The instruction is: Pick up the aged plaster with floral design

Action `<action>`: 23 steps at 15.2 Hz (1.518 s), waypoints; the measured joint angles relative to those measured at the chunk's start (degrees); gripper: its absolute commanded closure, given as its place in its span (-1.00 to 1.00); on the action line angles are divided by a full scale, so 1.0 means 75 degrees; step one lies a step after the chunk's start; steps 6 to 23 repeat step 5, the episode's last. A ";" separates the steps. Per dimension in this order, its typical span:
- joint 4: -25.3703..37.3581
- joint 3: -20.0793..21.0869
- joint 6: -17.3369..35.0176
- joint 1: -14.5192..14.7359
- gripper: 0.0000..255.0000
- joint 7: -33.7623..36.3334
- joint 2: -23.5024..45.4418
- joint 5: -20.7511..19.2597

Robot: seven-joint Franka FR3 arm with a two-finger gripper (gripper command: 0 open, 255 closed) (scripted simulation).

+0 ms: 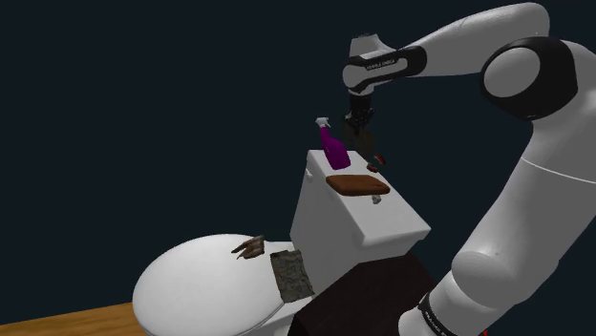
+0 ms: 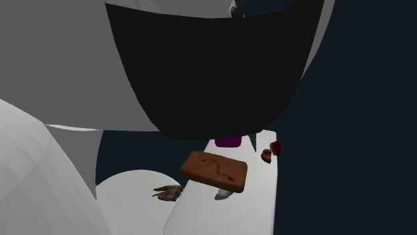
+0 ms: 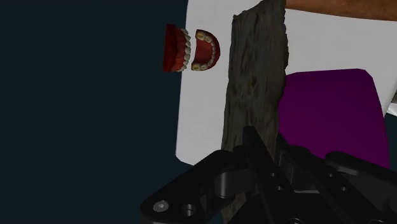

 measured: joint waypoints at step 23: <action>0.0319 0.0008 -0.0403 0.0012 1.00 -0.0116 -0.0100 0.0031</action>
